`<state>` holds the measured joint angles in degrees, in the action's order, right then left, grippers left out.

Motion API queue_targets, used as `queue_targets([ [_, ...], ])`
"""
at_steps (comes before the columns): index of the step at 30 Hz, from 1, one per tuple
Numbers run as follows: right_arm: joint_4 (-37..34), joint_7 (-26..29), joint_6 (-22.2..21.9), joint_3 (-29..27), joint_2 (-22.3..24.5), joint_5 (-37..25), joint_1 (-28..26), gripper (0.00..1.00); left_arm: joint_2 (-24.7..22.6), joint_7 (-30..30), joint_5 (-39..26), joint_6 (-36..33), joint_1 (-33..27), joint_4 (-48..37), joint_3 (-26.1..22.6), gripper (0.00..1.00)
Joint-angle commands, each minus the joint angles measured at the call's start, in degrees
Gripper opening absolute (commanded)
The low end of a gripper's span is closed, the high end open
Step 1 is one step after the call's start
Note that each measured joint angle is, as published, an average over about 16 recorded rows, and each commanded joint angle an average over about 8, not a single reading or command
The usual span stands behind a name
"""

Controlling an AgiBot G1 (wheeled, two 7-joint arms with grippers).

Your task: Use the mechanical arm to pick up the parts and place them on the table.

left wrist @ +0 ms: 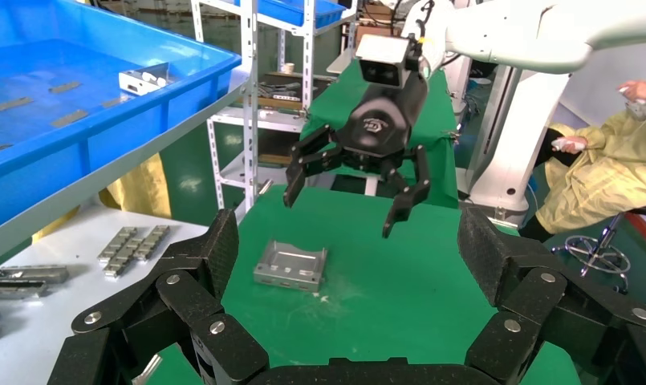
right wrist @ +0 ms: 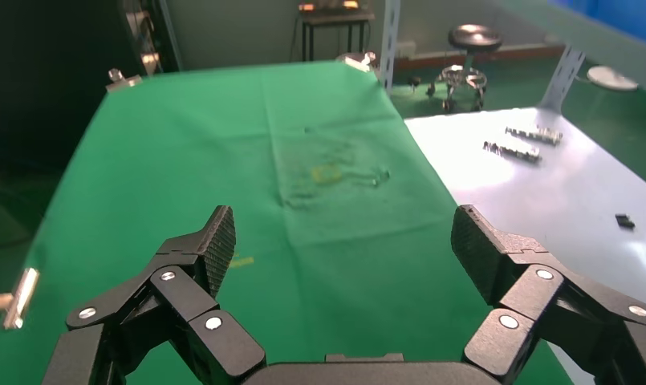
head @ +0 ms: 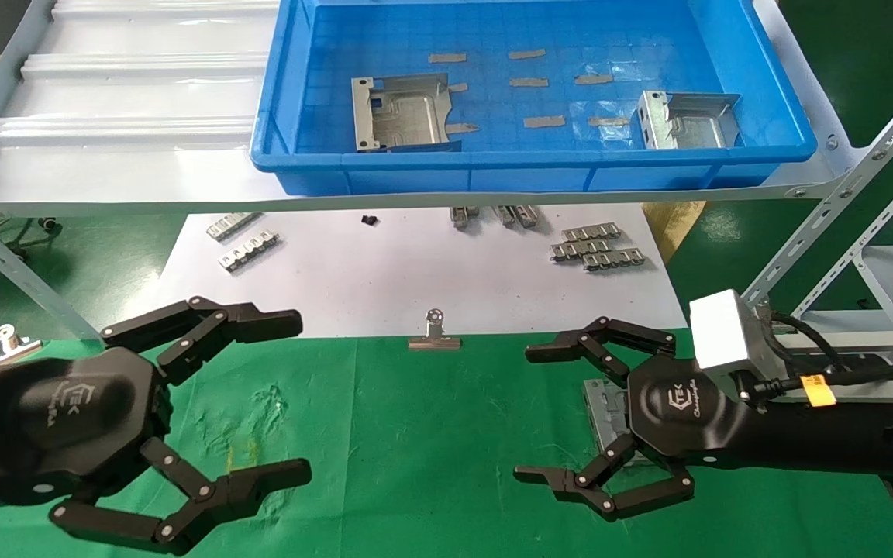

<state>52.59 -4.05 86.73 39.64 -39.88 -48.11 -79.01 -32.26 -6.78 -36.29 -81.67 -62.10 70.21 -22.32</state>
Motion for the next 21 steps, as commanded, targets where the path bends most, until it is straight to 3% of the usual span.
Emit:
queue_targets([
  [1, 1.6, 1.1, -0.1, -1.8, 0.4, 0.5, 1.3, 1.0, 0.0, 0.0, 0.0, 0.0, 0.0, 0.0, 0.0, 1.0],
  [21, 17.7, 12.5, -0.9, -19.9, 4.1, 5.3, 14.7, 1.0, 0.0, 0.0, 0.0, 0.0, 0.0, 0.0, 0.0, 1.0],
])
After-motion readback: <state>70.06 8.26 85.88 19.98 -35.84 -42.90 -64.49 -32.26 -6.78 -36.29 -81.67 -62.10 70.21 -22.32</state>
